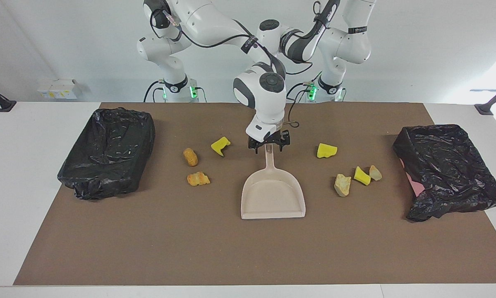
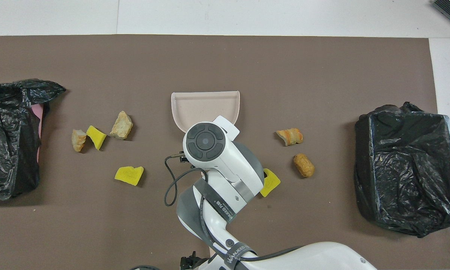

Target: Sweep and dump trash in bin

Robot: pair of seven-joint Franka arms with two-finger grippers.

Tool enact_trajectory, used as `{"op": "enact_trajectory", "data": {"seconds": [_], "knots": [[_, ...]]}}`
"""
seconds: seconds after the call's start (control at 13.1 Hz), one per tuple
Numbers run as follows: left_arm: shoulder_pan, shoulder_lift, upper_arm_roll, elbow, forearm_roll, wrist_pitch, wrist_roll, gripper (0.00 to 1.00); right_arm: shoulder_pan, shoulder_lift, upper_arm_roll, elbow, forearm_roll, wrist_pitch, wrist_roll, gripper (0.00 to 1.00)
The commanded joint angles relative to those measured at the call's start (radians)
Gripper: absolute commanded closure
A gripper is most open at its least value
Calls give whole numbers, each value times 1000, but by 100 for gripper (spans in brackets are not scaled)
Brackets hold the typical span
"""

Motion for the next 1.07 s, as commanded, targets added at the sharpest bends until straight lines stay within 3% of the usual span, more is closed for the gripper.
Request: {"op": "enact_trajectory", "data": {"seconds": [0.0, 0.15, 0.38, 0.46, 0.69, 0.91, 0.99], "knots": [[-45, -22, 12, -34, -7, 32, -33, 0, 3, 19, -2, 10, -30, 18, 23, 9], [-64, -17, 14, -40, -7, 52, -33, 0, 4, 19, -2, -3, -30, 23, 24, 22], [-85, -14, 12, -48, -7, 53, -38, 0, 0, 19, -4, -3, -28, 29, 35, 94], [-88, -12, 12, -51, -7, 53, -47, 0, -2, 19, -4, 0, -28, 29, 38, 100], [-114, 12, 12, -60, -7, 82, -100, 0, -31, 19, -5, 7, -45, 40, 49, 100], [-124, 26, 12, -73, -7, 124, -150, 19, -62, -4, -5, 6, -77, 43, 0, 100], [-124, 25, 12, -74, -7, 122, -165, 39, -66, -13, -5, 6, -77, 38, -40, 100]]}}
